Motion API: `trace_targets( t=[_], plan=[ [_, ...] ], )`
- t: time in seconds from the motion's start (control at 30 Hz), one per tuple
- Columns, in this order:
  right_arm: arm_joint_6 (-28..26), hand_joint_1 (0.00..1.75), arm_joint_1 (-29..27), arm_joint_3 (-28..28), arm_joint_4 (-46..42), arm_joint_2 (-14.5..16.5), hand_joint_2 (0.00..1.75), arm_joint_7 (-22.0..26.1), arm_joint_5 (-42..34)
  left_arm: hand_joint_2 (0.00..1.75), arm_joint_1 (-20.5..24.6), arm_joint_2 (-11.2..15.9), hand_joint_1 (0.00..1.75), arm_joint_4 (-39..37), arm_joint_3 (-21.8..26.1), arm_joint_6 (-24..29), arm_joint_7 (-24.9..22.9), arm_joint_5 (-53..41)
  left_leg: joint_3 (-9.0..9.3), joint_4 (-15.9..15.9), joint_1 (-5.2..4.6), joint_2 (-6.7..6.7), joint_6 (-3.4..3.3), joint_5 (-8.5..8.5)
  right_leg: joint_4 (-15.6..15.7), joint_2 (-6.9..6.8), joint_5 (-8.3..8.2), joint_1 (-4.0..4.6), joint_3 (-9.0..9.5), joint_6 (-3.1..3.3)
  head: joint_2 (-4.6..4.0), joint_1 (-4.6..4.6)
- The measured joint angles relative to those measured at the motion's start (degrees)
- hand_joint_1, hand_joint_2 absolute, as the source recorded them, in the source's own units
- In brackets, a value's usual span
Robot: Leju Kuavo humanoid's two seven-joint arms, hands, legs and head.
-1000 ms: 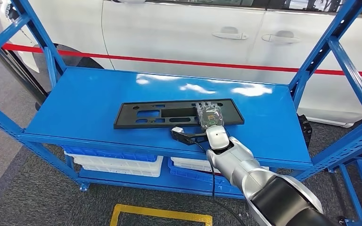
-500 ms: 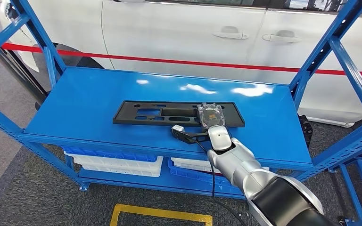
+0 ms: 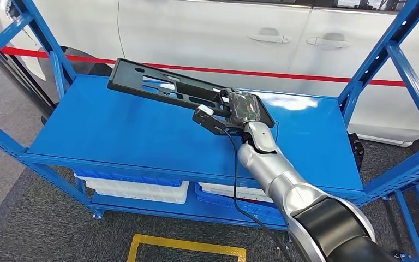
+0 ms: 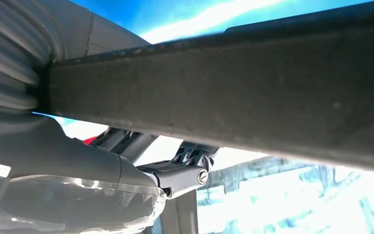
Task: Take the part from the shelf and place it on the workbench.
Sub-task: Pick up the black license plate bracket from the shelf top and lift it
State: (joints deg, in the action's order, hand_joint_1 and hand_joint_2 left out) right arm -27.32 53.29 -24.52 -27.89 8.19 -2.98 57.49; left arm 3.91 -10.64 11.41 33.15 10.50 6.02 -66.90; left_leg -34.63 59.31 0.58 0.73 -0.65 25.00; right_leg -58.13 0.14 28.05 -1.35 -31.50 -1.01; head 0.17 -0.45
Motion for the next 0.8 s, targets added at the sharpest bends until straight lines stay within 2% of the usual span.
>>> trace_targets(
  t=[0.1, 0.17, 0.3, 0.5, 0.57, 0.7, 0.8],
  plan=[
    [-0.7, 1.75, -0.1, 0.8, -2.2, 0.0, 1.75, 3.4, -3.4, 0.0, 0.0, 0.0, 0.0, 0.0, 0.4, 0.4, 0.2, 0.4, -0.2, 0.0, 0.0, -0.01, 0.0, 0.0, 0.0, 0.05, 0.0, 0.0, -0.22, 0.0, 0.0, 0.0],
    [0.7, 1.75, -0.1, 1.2, -6.2, -0.1, 1.75, 5.1, -7.9, 0.0, -0.1, 0.0, 0.0, 0.0, 0.9, 0.8, 0.5, 0.9, -0.34, 0.0, 0.0, -0.04, 0.02, -0.02, 0.0, 0.06, -0.01, -0.01, -0.4, 0.0, 0.0, 0.0],
    [6.1, 1.75, 0.2, 1.3, -18.0, -1.7, 1.75, 3.8, -18.0, 0.0, -0.5, 0.0, 0.0, 0.0, 2.0, 1.7, 1.1, 1.5, -0.55, 0.0, -0.01, 0.03, 0.03, -0.05, -0.1, -0.04, -0.01, -0.02, -0.6, 0.0, 0.0, -0.02],
    [10.3, 1.75, 1.0, 1.9, -33.5, -6.2, 1.75, 4.1, -30.7, 0.0, -0.8, 0.0, 0.0, 0.0, 3.7, 2.2, 1.9, 2.3, -0.61, 0.0, -0.01, 0.05, 0.03, -0.03, 0.0, -0.02, 0.0, -0.03, -0.64, 0.0, 0.0, 0.01],
    [14.2, 1.75, -0.1, 2.2, -36.6, -7.4, 1.75, 5.9, -38.9, 0.0, -0.7, 0.0, 0.0, 0.0, 4.3, 2.0, 4.2, 3.3, -0.58, 0.0, -0.01, 0.03, 0.03, -0.01, 0.0, 0.02, 0.0, -0.02, -0.65, 0.0, 0.0, 0.0],
    [26.4, 1.75, -6.2, 3.2, -42.9, -10.3, 1.75, 11.9, -63.6, 0.0, -0.6, -0.1, 0.0, 0.0, 6.5, -0.4, 14.1, 7.3, -0.54, 0.0, 0.0, 0.13, 0.02, -0.01, 0.0, -0.13, 0.03, -0.01, -0.57, -0.02, -0.01, 0.0],
    [29.1, 1.75, -12.2, 3.3, -48.0, -13.0, 1.75, 15.6, -70.4, 1.31, -0.6, -0.2, 0.0, 0.0, 8.6, -2.4, 19.5, 9.7, -0.55, 0.0, 0.0, 0.16, 0.02, 0.0, 0.0, -0.13, 0.04, -0.01, -0.56, -0.02, 0.0, -0.01]
  ],
)
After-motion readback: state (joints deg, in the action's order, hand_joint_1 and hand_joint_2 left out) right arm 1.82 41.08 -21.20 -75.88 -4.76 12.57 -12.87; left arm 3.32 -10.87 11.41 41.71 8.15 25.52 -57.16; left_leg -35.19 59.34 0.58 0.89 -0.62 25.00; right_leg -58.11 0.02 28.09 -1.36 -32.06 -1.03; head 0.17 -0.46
